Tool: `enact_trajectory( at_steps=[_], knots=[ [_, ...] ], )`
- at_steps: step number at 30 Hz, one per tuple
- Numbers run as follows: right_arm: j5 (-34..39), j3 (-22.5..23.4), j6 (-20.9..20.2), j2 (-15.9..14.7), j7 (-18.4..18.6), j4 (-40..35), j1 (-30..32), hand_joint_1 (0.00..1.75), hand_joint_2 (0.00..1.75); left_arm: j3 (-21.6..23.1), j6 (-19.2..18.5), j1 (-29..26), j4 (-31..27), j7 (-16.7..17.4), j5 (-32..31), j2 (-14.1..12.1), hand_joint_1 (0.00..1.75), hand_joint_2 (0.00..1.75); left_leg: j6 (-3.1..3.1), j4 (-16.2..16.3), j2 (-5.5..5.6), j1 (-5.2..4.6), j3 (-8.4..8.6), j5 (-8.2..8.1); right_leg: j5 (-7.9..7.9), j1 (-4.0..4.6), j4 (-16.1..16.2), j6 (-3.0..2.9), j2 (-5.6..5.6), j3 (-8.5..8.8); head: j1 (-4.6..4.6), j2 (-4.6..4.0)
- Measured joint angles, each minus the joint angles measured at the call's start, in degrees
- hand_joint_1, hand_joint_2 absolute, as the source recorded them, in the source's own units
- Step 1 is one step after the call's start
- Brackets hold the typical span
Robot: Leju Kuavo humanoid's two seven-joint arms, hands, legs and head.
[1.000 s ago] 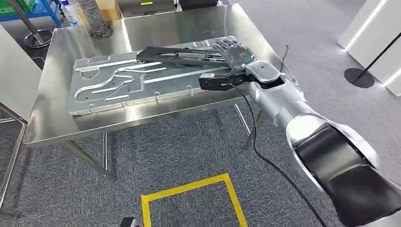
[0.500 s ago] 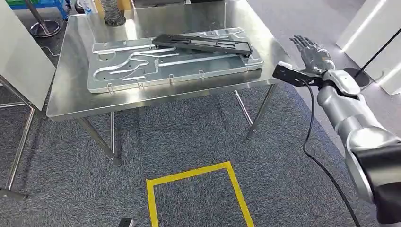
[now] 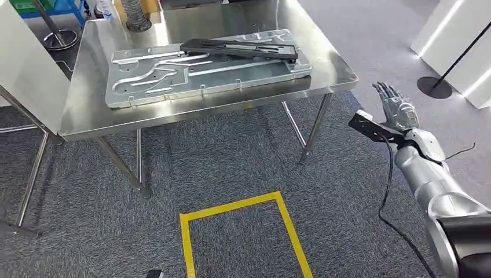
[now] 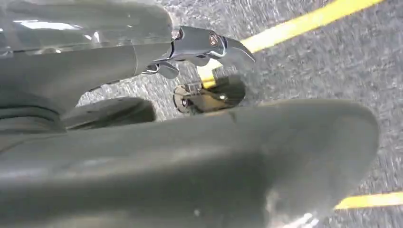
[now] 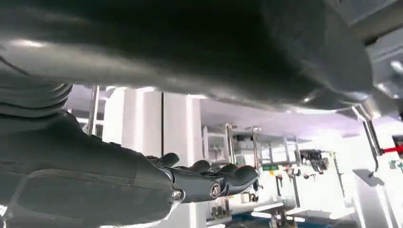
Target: Take the parts from the cabinet and place them on the table.
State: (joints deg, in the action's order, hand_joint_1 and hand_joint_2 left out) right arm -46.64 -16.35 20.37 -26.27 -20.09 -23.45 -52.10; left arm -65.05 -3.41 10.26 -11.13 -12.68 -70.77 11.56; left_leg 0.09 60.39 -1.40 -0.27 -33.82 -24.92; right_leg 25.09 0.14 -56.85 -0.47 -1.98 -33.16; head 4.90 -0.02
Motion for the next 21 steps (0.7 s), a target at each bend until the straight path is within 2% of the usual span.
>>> enact_trajectory(
  at_steps=[1, 2, 5, 6, 7, 8, 10, 11, 12, 13, 14, 15, 16, 17, 20, 21],
  knots=[
    [-0.09, 0.32, 0.09, 0.00, 0.02, 0.02, 0.28, 0.00, 0.00, 0.00, 0.00, 0.12, 0.00, -0.04, -0.02, -0.04, 0.00, 0.00, 0.67, -3.04, -1.99, -0.67, 1.77, -1.30, -0.01, 0.16, -0.06, 0.21, -0.40, -0.13, 0.00, 0.00],
    [-0.20, 0.63, 0.15, -0.02, 0.13, 0.07, 0.48, 0.00, 0.00, 0.00, -0.02, 0.13, 0.00, -0.11, -0.04, -0.07, 0.00, 0.00, 1.29, -2.87, -1.85, -1.07, 1.45, -0.41, -0.18, 0.07, 0.11, 0.54, -0.83, -0.07, -0.02, 0.00],
    [-0.50, 1.26, 0.20, 0.00, 0.13, 0.05, 1.28, 0.00, 0.00, 0.02, -0.02, 0.07, 0.00, -0.09, -0.24, -0.22, 0.00, 0.00, 2.02, -3.78, -0.39, -0.98, 1.28, 0.01, -0.32, 0.09, 0.22, 1.20, -2.28, 0.12, -0.02, 0.00],
    [-0.52, 1.51, 0.20, -0.02, 0.13, -0.02, 1.42, 0.00, 0.00, 0.02, -0.02, 0.02, 0.00, -0.09, -0.30, -0.24, 0.00, 0.00, 2.30, -4.73, -0.04, -0.41, 1.73, 0.70, 0.23, -0.17, -0.05, 1.62, -1.65, -0.05, 0.00, 0.00],
    [-0.55, 1.77, 0.17, -0.04, 0.11, -0.02, 1.45, 0.00, 0.00, 0.02, -0.02, 0.12, 0.00, -0.11, -0.39, -0.24, 0.00, 0.00, 2.49, -4.97, 0.51, -0.51, 1.68, 0.97, 1.63, -0.37, -1.61, 1.80, 0.19, -0.60, 0.00, 0.00],
    [-0.52, 1.99, 0.15, -0.20, 0.09, 0.02, 1.46, 0.00, 0.00, 0.04, -0.02, 0.20, 0.00, -0.11, -0.39, -0.26, 0.00, 0.00, 2.69, -4.96, 0.86, -0.50, 1.48, 1.13, 4.08, -0.54, -5.51, 1.91, 1.21, -2.35, -0.02, 0.00],
    [-0.50, 2.51, 0.09, -0.35, 0.09, 0.15, 2.13, 0.00, 0.00, 0.07, 0.00, 0.09, 0.00, -0.07, -0.42, -0.26, 0.00, 0.00, 2.62, -4.91, 1.98, -0.51, 1.19, 1.33, 8.18, -0.82, -15.16, 2.32, 1.71, -6.73, -0.02, 0.00],
    [-0.52, 2.68, 0.09, -0.33, 0.09, 0.24, 2.59, 0.00, 0.00, 0.07, 0.04, 0.02, 0.00, -0.09, -0.46, -0.26, 0.00, 0.00, 2.52, -4.81, 2.47, -0.51, 1.08, 1.40, 8.61, -0.96, -17.70, 2.49, 1.73, -7.93, -0.02, 0.00],
    [-0.66, 2.82, 0.13, -0.33, 0.09, 0.33, 3.07, 0.00, 0.00, 0.09, 0.04, 0.01, 0.00, -0.09, -0.55, -0.33, 0.00, 0.00, 2.40, -4.63, 3.17, -0.45, 0.96, 1.47, 7.65, -1.29, -17.51, 2.66, 1.73, -7.87, -0.02, 0.00],
    [-0.81, 3.01, 0.20, -0.33, 0.09, 0.33, 3.26, 0.00, 0.00, 0.13, 0.04, 0.04, 0.00, -0.09, -0.57, -0.33, 0.00, 0.00, 2.35, -4.33, 3.80, -0.41, 0.82, 1.47, 5.66, -1.61, -14.74, 2.83, 1.76, -6.55, -0.02, 0.00],
    [-0.94, 3.41, 0.26, -0.33, 0.09, 0.33, 3.30, 0.00, 0.00, 0.20, 0.04, 0.09, 0.00, -0.09, -0.59, -0.33, 0.00, 0.00, 2.14, -3.88, 4.39, -0.33, 0.67, 1.35, 2.95, -1.96, -9.85, 3.02, 2.00, -4.06, -0.02, 0.00],
    [-1.09, 3.87, 0.28, -0.50, 0.09, 0.33, 3.31, 0.00, 0.00, 0.28, 0.04, 0.17, 0.00, -0.02, -0.61, -0.35, 0.00, 0.00, 1.75, -3.32, 4.48, -0.22, 0.50, 1.07, 0.52, -2.27, -4.70, 3.28, 2.35, -1.45, -0.02, 0.00],
    [-1.31, 4.26, 0.26, -0.50, 0.15, 0.35, 3.50, 0.00, 0.00, 0.33, 0.04, 0.25, 0.00, -0.02, -0.61, -0.42, 0.00, 0.00, 1.39, -2.88, 5.00, -0.28, 0.06, 0.89, 1.33, -2.52, -2.44, 3.54, 3.21, -0.26, -0.02, 0.00],
    [-1.66, 4.70, 0.24, -0.59, 0.19, 0.37, 3.42, 0.00, 0.00, 0.35, 0.00, 0.39, 0.00, 0.35, -0.59, -0.48, 0.00, 0.00, 1.08, -1.73, 5.44, -0.47, -0.66, 0.90, 1.14, -2.06, -1.69, 3.02, 3.57, -0.59, -0.02, 0.00],
    [-2.42, 5.44, -0.13, -0.20, 0.37, 0.37, 3.78, 0.00, 0.00, 0.33, -0.20, -0.07, 0.00, 1.36, -0.39, -0.55, 0.00, 0.00, 0.04, -1.95, 5.95, -0.17, -1.53, 1.72, 0.62, -1.62, -2.53, 2.12, 3.08, -1.43, -0.02, 0.00],
    [-2.58, 5.57, -0.18, 0.04, 0.39, 0.33, 3.70, 0.00, 0.00, 0.33, -0.22, -0.07, 0.00, 1.42, -0.33, -0.61, 0.00, 0.00, -0.21, -1.77, 5.88, -0.13, -1.84, 1.04, 0.22, -2.17, -2.11, 1.50, 2.84, -1.64, -0.02, 0.00]
  ],
)
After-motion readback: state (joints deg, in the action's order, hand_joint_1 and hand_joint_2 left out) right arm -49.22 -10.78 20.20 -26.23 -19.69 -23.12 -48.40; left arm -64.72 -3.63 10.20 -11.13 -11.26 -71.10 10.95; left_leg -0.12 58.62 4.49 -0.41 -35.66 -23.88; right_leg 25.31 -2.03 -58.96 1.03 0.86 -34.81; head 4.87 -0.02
